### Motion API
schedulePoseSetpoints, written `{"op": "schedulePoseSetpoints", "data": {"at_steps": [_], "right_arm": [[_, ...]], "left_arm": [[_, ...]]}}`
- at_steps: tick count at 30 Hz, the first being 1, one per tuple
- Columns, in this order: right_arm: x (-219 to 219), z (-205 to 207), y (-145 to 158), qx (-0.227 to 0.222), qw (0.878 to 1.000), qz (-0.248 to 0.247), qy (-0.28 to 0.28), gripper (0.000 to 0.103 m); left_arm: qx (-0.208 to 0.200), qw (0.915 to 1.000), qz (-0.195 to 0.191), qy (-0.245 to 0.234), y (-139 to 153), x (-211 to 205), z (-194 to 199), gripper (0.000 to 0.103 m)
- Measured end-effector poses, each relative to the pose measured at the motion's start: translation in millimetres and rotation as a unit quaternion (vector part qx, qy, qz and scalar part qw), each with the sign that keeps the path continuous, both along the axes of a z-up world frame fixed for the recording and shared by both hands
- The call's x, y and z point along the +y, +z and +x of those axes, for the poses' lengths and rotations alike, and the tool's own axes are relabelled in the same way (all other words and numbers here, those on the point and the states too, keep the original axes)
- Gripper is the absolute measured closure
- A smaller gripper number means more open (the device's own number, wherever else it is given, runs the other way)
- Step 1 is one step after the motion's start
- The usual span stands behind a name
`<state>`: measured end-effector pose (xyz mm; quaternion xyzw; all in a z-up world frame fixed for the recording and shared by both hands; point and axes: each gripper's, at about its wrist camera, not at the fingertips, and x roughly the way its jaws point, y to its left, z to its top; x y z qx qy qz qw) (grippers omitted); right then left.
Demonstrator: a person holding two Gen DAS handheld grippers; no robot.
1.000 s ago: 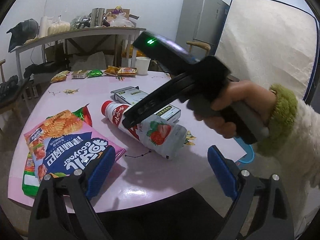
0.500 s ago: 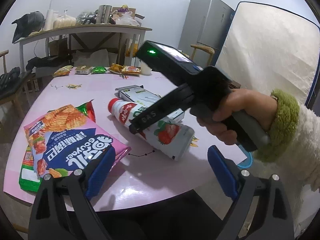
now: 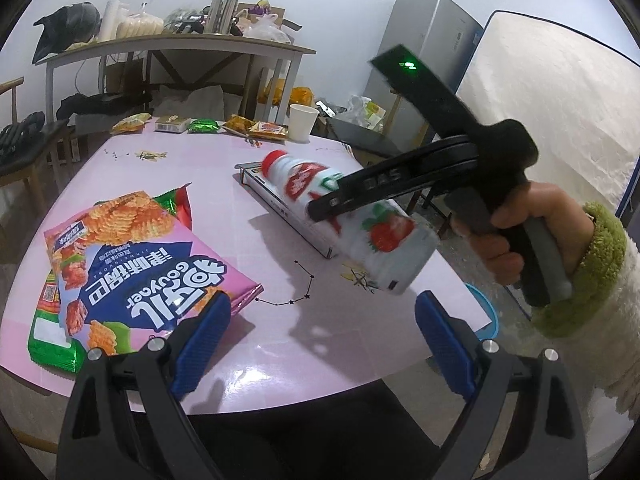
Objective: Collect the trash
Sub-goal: 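Grasp the white AD milk bottle with the right gripper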
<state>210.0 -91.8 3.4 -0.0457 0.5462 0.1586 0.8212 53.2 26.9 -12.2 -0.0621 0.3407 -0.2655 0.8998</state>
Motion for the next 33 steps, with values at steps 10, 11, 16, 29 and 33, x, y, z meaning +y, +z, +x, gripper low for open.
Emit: {"op": "schedulePoseSetpoints", "data": {"at_steps": [10,11,16,29,33], "right_arm": [[-60,-1,24,-0.031,0.997,0.018,-0.071,0.043],[-66,-2,26,-0.035,0.996,0.019,-0.077,0.043],[-91,-3,28,-0.049,0.993,0.028,-0.103,0.043],[-150,23,11,-0.052,0.984,0.084,-0.151,0.043],[-153,48,-6,-0.025,0.984,0.110,-0.139,0.043]], "left_arm": [[-0.003,1.0000,-0.002,0.000,7,-9,1,0.012],[-0.003,1.0000,-0.002,0.000,8,-11,2,0.012],[0.003,0.9999,-0.014,-0.007,21,-27,19,0.012],[0.158,0.9789,-0.102,0.080,-2,-59,122,0.012],[0.172,0.9742,-0.098,0.108,-19,-69,146,0.015]]}}
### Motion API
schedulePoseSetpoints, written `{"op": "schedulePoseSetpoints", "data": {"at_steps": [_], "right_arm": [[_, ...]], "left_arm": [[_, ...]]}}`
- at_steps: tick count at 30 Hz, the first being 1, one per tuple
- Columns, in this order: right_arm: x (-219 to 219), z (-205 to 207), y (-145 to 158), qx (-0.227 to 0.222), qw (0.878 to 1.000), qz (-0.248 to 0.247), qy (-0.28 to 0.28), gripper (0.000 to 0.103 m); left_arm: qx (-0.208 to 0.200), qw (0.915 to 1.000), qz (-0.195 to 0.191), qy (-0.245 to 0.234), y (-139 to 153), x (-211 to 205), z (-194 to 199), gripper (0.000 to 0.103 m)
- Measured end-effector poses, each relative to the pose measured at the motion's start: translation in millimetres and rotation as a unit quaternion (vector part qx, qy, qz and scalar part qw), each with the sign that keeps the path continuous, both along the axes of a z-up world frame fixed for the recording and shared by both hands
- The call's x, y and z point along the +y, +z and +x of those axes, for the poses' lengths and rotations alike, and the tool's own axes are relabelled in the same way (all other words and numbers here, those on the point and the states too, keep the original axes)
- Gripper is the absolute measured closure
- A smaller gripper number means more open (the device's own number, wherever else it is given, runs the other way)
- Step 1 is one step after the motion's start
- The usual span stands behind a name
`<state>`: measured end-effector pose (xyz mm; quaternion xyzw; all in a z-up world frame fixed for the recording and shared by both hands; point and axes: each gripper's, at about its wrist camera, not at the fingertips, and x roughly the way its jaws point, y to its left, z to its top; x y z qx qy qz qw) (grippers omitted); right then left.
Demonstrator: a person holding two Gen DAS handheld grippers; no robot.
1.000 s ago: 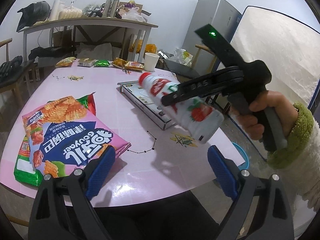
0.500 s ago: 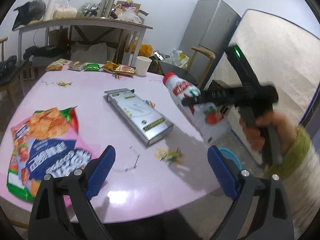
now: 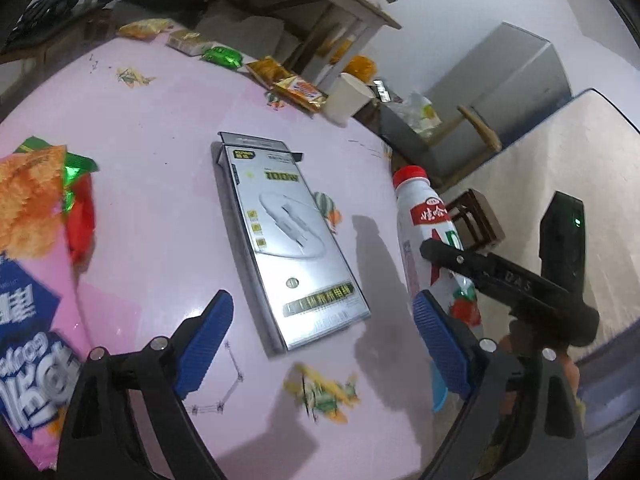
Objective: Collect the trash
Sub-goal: 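Grasp the white AD milk bottle with the right gripper, then grasp the silver KUYAN cable box with the left gripper while the right gripper holds the bottle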
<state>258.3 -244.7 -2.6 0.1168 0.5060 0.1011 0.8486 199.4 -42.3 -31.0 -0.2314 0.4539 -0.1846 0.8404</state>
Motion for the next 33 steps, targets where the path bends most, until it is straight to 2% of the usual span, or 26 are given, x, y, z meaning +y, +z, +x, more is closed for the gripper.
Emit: {"op": "schedulePoseSetpoints", "data": {"at_steps": [2,5,11,15,20,29,33], "right_arm": [[4,9,-7,0.010,1.000,0.007,0.013,0.042],[15,19,-17,0.029,0.999,0.022,0.035,0.042],[39,8,-30,0.067,0.994,0.050,0.073,0.042],[40,-7,-31,0.073,0.993,0.056,0.073,0.042],[30,-38,-34,0.088,0.990,0.094,0.061,0.042],[18,-118,-29,0.101,0.987,0.117,0.041,0.042],[12,-147,-28,0.107,0.985,0.135,0.029,0.042]], "left_arm": [[0.014,0.9996,0.010,0.021,-8,1,11,0.019],[0.040,0.9983,0.005,0.041,-23,4,28,0.022],[0.073,0.9971,0.004,0.023,-41,2,42,0.039],[0.070,0.9972,0.012,0.024,-43,4,38,0.042],[0.074,0.9970,0.019,-0.002,-41,8,19,0.043],[0.070,0.9927,0.055,-0.082,-36,0,-59,0.043],[0.081,0.9908,0.040,-0.101,-35,5,-81,0.043]]}}
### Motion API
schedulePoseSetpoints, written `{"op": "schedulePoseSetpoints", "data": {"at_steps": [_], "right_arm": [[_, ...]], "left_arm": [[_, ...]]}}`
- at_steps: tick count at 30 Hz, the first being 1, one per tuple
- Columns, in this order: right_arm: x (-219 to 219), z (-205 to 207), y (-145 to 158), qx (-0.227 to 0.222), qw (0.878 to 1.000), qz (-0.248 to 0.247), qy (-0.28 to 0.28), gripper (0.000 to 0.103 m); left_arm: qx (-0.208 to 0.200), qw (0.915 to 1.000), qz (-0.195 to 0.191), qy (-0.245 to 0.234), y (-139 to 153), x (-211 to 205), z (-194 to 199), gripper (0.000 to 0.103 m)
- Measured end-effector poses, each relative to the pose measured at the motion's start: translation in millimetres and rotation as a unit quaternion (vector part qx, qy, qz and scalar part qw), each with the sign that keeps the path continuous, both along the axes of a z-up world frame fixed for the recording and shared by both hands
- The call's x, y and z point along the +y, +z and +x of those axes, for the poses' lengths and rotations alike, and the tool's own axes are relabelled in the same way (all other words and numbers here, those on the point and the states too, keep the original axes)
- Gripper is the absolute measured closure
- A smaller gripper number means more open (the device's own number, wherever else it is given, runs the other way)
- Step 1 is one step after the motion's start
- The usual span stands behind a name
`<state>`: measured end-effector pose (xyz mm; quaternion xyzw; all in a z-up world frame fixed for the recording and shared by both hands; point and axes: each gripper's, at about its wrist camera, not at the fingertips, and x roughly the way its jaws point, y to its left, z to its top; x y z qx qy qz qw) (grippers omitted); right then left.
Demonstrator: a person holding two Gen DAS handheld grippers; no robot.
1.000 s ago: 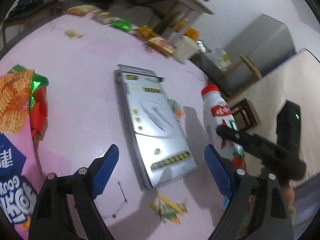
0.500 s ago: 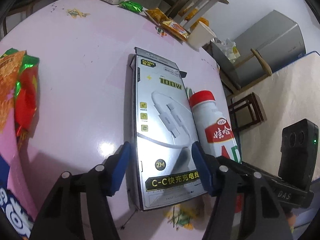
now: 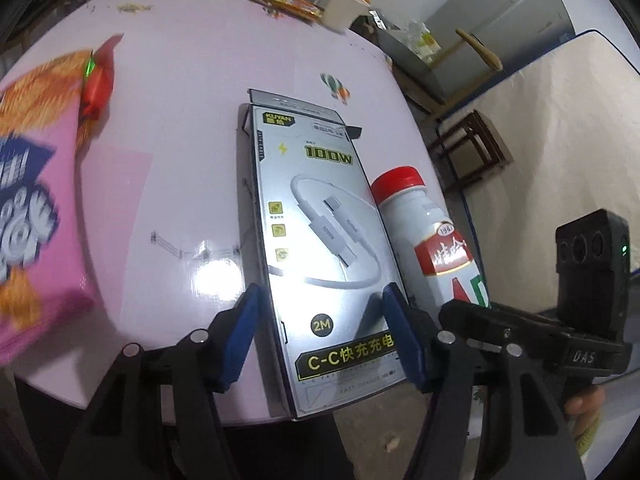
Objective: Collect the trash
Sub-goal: 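Grasp the silver KUYAN cable box with the left gripper while the right gripper holds the bottle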
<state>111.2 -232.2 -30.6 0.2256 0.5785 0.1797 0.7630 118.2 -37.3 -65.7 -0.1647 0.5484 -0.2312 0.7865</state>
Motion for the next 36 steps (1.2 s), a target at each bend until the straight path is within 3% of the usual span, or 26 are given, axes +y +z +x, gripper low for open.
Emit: {"op": "schedulePoseSetpoints", "data": {"at_steps": [12,25,36], "right_arm": [[-6,-27,-3,0.001,0.999,0.029,-0.029,0.042],[-30,-41,2,-0.014,0.998,0.031,-0.060,0.042],[-48,-32,15,-0.069,0.991,-0.011,-0.113,0.042]], "left_arm": [[-0.008,0.9999,0.003,-0.010,2,0,-18,0.042],[-0.026,0.9996,0.013,0.004,4,1,-11,0.027],[-0.023,0.9997,0.006,0.004,2,-8,1,0.011]]}}
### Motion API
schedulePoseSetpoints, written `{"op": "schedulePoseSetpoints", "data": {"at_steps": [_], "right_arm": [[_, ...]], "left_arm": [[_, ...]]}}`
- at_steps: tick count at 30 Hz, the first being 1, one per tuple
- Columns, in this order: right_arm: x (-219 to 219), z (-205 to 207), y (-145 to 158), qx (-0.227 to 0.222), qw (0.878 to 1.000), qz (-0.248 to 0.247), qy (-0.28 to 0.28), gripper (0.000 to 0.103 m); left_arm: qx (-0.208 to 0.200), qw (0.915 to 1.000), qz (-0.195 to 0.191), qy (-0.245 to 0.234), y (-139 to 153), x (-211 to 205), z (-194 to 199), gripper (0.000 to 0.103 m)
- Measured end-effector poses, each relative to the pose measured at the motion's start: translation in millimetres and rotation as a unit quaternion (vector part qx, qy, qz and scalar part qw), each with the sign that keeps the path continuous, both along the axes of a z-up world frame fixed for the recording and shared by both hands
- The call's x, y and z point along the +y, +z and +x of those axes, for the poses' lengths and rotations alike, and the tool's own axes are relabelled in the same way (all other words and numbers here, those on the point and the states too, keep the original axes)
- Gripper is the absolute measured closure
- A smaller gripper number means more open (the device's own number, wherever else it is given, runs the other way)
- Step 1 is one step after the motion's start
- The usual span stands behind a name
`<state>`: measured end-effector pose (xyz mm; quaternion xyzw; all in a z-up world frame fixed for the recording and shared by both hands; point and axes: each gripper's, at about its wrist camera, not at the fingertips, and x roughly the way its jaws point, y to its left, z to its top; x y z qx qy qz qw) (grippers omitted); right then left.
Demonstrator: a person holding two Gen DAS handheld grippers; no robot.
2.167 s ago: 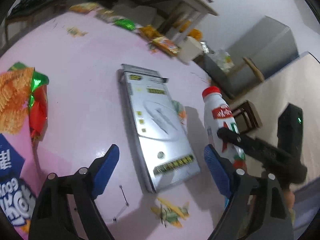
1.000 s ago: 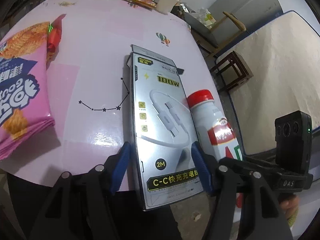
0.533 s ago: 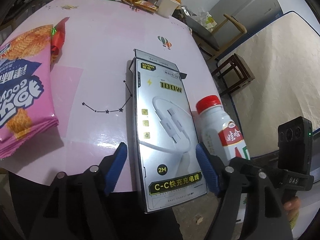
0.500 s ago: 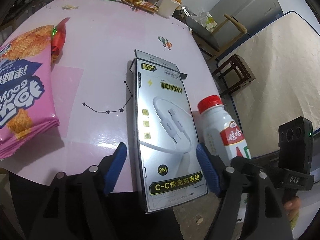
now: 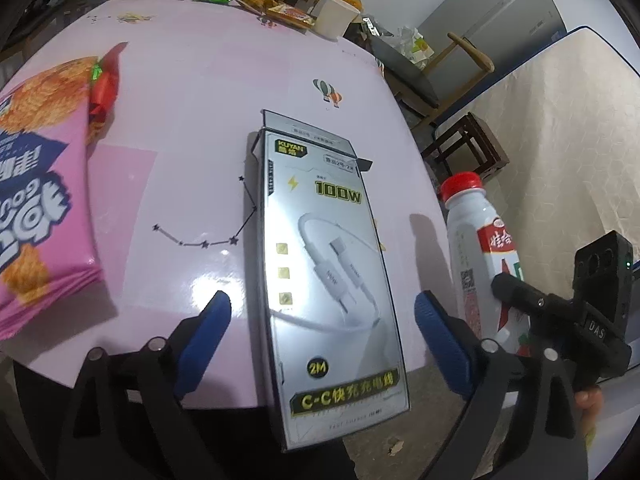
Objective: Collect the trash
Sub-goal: 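Grasp the silver KUYAN cable box with the left gripper while the right gripper holds the bottle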
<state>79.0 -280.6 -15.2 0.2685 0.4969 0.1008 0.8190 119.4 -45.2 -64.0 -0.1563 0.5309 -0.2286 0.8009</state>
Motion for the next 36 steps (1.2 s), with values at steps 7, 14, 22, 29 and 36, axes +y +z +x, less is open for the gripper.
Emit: {"op": "schedulePoseSetpoints", "data": {"at_steps": [7,14,22,29,36], "right_arm": [[-11,9,-12,-0.004,1.000,0.012,-0.019,0.042],[-2,22,-12,-0.003,1.000,-0.019,-0.005,0.042],[8,29,-13,0.002,0.999,-0.044,0.013,0.042],[16,33,-10,0.012,0.997,-0.076,0.031,0.042],[24,38,-8,0.026,0.994,-0.098,0.045,0.042]], "left_arm": [[-0.005,0.9991,0.040,0.010,-5,-17,17,0.009],[-0.059,0.9877,0.144,-0.016,-9,-47,11,0.009],[-0.081,0.9816,0.171,-0.021,-12,-50,8,0.012],[-0.087,0.9830,0.161,-0.016,-9,-45,6,0.021],[-0.087,0.9845,0.152,-0.015,-8,-43,3,0.022]]}}
